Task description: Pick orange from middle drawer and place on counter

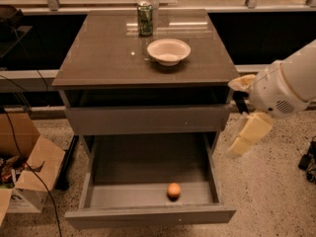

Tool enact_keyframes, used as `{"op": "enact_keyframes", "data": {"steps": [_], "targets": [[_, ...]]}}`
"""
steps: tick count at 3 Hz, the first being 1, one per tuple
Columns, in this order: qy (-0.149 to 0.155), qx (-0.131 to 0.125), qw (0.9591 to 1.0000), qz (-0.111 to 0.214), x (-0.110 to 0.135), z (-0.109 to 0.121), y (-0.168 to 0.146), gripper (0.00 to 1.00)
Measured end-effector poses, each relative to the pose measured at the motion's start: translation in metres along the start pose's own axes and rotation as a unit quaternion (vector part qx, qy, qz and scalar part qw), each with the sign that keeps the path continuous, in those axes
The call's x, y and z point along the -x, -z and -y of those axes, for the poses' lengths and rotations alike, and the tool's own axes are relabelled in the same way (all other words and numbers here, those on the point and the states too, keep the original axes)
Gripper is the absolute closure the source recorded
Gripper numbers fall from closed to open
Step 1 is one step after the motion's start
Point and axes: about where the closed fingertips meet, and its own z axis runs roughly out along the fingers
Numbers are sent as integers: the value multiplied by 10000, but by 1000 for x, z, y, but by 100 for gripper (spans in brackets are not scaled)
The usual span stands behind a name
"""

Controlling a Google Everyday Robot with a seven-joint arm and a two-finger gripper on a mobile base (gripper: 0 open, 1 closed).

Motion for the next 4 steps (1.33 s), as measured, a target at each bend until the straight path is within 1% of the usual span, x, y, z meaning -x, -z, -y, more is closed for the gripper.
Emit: {"op": "enact_keyframes", "data": {"steps": [1,2,3,4], "targets": [[-369,483,9952,763,-13,6,-64,0],[-367,484,9952,764,-13,6,-64,0],[-583,858,9908,872,-11,-5,-88,0],[-956,1214,9821,1077,-15,-18,-125,0]]}}
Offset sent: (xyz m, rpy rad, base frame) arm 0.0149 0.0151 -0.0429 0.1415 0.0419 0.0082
